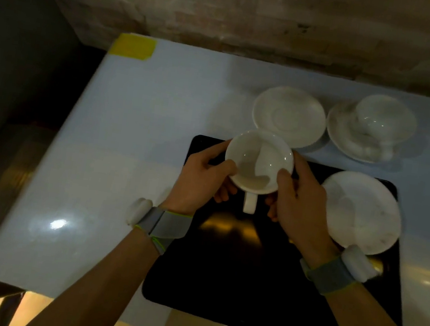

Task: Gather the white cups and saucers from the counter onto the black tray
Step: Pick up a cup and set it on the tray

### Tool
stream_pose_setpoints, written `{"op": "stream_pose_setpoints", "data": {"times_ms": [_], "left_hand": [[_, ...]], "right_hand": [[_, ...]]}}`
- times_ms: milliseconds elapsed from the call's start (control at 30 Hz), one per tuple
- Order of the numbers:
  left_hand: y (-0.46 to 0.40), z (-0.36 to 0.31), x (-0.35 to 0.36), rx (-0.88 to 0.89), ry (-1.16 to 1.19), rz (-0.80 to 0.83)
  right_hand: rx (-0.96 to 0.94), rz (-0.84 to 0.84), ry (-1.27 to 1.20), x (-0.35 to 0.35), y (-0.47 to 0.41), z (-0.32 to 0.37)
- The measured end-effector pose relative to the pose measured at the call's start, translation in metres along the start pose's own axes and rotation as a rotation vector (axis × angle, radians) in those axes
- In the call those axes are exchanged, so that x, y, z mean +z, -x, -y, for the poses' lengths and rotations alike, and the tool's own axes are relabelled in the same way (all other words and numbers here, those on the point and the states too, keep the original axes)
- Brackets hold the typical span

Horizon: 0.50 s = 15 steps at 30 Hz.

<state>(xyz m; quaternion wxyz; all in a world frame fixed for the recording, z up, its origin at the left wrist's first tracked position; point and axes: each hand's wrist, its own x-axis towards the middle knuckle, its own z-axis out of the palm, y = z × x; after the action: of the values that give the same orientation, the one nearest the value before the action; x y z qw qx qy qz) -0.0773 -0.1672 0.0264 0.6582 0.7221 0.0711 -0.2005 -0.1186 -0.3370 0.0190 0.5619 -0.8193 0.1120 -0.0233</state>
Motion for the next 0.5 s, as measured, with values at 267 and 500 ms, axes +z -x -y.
{"op": "stream_pose_setpoints", "data": {"times_ms": [267,500], "left_hand": [[-0.001,0.007,-0.04,-0.003,0.029,-0.052],[-0.007,0.015,-0.062,-0.008,-0.071,-0.121]], "right_hand": [[0.007,0.052,0.051,0.041,-0.008,0.005],[0.035,0.093,0.049,0.068,-0.014,0.01]]}}
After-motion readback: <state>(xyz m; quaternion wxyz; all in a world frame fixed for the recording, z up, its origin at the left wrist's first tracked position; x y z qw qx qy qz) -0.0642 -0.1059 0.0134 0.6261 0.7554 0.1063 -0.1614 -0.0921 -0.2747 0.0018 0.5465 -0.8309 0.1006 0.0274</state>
